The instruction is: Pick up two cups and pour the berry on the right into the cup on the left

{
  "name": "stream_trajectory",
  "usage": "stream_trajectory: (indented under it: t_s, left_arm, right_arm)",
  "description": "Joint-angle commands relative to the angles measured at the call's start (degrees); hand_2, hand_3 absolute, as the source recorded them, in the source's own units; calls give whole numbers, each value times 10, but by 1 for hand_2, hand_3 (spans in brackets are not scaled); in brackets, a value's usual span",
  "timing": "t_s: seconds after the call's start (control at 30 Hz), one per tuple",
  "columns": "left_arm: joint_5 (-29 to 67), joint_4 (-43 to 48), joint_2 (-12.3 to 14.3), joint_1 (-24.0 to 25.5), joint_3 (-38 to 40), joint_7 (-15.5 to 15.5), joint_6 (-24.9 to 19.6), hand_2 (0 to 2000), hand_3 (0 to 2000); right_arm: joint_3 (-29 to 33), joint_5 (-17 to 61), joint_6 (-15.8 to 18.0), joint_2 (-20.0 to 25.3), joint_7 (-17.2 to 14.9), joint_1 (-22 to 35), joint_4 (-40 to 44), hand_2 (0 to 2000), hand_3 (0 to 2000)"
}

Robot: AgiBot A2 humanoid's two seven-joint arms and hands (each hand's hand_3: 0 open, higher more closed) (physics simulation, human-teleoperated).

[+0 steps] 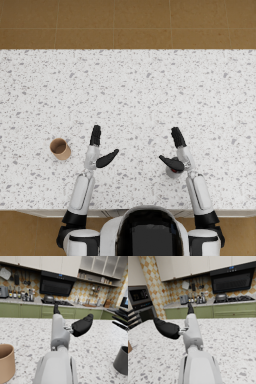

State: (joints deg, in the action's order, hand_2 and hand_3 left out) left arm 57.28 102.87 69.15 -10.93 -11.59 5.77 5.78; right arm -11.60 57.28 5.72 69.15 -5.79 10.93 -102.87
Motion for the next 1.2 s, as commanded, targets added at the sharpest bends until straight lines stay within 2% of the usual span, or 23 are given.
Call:
stream_trajectory:
  t_s: [0.03, 0.37, 0.4, 0.5, 0.6, 0.73, 0.87, 1.0, 1.2]
  left_arm:
    - [0, 0, 0, 0, 0, 0, 0, 0, 0]
    - [0, 0, 0, 0, 0, 0, 0, 0, 0]
    - [0, -9, 1, -1, -17, 0, 0, 0, 0]
    - [0, 29, -4, 24, 52, -36, -36, 0, 0]
    - [18, 58, -3, 69, 120, -50, -50, 0, 0]
    - [89, 72, 20, 112, 212, -56, -56, 0, 0]
    - [156, 63, 47, 141, 282, -57, -57, 0, 0]
    - [180, 57, 68, 176, 332, -58, -58, 0, 0]
    - [188, 44, 90, 200, 368, -58, -58, 0, 0]
  right_arm:
    - [0, 0, 0, 0, 0, 0, 0, 0, 0]
    - [0, 0, 0, 0, 0, 0, 0, 0, 0]
    - [-17, 0, 0, 1, 0, 1, 9, 0, 0]
    - [23, 0, -36, -1, 37, -14, -25, 0, 0]
    - [54, 18, -49, -13, 50, -58, -61, 0, 0]
    - [98, 89, -55, -20, 56, -110, -98, 0, 0]
    - [110, 156, -57, -24, 57, -154, -108, 0, 0]
    - [105, 181, -57, -29, 58, -196, -116, 0, 0]
    - [98, 188, -57, -33, 58, -237, -118, 0, 0]
